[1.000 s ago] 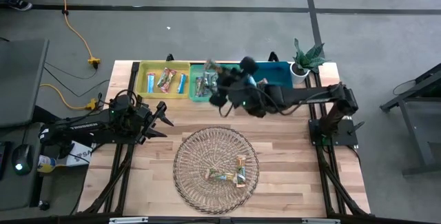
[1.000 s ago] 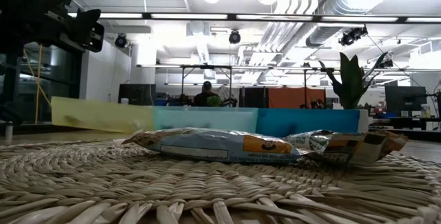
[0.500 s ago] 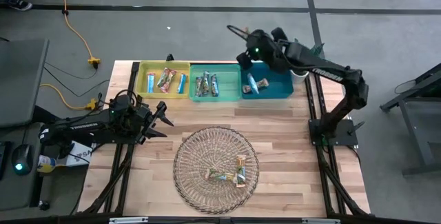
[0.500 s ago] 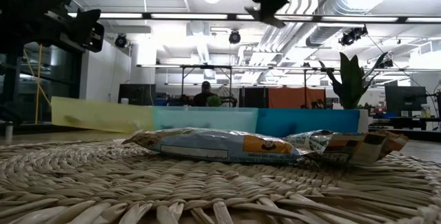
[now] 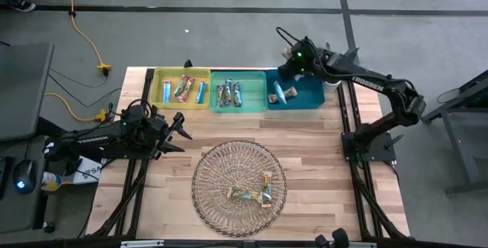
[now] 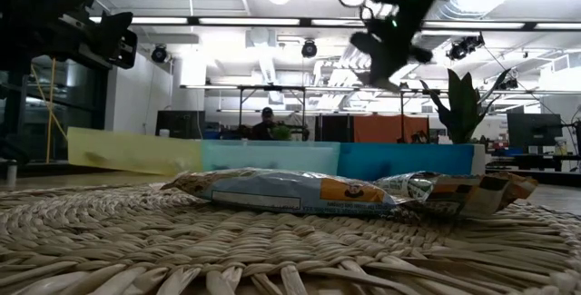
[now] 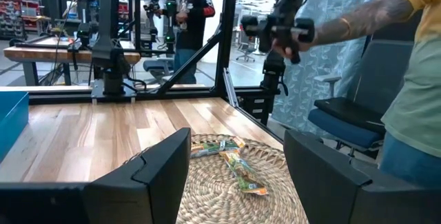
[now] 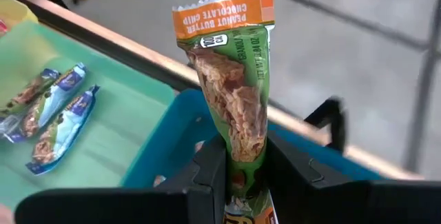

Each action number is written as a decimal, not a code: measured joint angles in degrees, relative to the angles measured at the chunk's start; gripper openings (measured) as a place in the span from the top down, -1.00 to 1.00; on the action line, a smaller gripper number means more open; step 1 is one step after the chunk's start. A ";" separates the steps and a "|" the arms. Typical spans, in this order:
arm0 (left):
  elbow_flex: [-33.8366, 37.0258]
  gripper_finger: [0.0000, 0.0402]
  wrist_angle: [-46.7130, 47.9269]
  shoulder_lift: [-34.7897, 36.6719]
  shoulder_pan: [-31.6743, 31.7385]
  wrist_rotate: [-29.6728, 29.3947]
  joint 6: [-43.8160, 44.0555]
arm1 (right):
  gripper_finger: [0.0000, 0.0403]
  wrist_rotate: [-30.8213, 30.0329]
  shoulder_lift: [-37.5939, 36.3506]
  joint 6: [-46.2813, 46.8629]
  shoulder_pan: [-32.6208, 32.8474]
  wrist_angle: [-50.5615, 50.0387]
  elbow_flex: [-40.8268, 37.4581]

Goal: Pick and place Granola Bars by type
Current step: Put the yellow granola bar into the blue bin

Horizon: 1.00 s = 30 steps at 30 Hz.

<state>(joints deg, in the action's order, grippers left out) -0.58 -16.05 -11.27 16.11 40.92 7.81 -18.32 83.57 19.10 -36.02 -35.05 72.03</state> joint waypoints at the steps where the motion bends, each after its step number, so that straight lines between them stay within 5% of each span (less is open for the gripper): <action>1: 0.00 -0.14 0.00 -0.02 0.00 -0.01 0.02 | 0.63 1.34 -0.74 1.02 -0.57 2.42 -2.67; 12: 0.00 -0.14 0.02 -0.02 0.01 0.00 0.00 | 0.63 10.52 -3.43 11.18 -3.43 21.08 -20.97; 30: 0.00 -0.14 0.03 -0.01 0.01 -0.02 0.01 | 0.63 8.67 -3.34 18.64 -6.76 22.95 -25.07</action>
<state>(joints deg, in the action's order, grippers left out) -0.58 -16.02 -11.28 16.12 40.91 7.82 -9.64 80.23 37.75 -42.78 -12.10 46.96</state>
